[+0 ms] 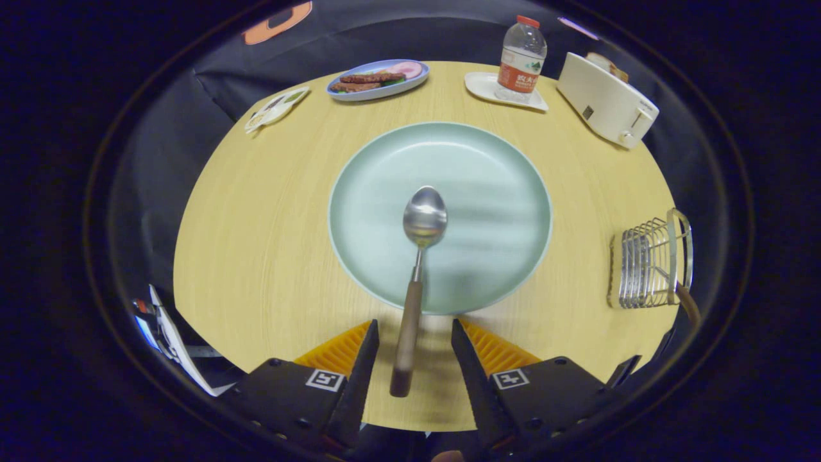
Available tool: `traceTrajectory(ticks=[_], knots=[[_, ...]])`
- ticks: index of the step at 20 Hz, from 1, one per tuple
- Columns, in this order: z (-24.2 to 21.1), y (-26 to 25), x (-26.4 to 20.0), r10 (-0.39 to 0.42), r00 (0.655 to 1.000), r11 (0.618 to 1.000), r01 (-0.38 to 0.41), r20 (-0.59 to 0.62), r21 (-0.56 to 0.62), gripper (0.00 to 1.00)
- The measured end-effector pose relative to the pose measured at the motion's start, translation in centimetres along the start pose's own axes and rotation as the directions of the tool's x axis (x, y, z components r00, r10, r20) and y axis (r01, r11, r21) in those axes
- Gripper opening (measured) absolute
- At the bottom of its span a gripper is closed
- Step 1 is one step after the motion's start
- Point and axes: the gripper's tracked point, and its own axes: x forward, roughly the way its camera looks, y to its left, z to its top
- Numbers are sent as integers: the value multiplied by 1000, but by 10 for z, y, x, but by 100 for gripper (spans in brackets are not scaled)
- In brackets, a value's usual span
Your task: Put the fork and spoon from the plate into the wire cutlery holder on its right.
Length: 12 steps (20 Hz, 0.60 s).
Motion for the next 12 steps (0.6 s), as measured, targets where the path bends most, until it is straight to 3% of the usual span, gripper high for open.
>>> traceTrajectory(ticks=[2, 3, 8, 10, 11, 12], knots=[[-2, 1, 2, 4, 1000, 1000, -4, -16, 4, 61], [-4, 2, 3, 7, 1000, 1000, -7, -26, 2, 52], [-6, 6, 6, 18, 999, 1000, -18, -42, -12, 50], [-5, 4, 6, 14, 998, 1000, -15, -59, -5, 18], [-5, -1, 7, 4, 998, 1000, -4, -69, -2, 21], [-6, -3, 5, 4, 998, 1000, -4, -60, 2, 15]])
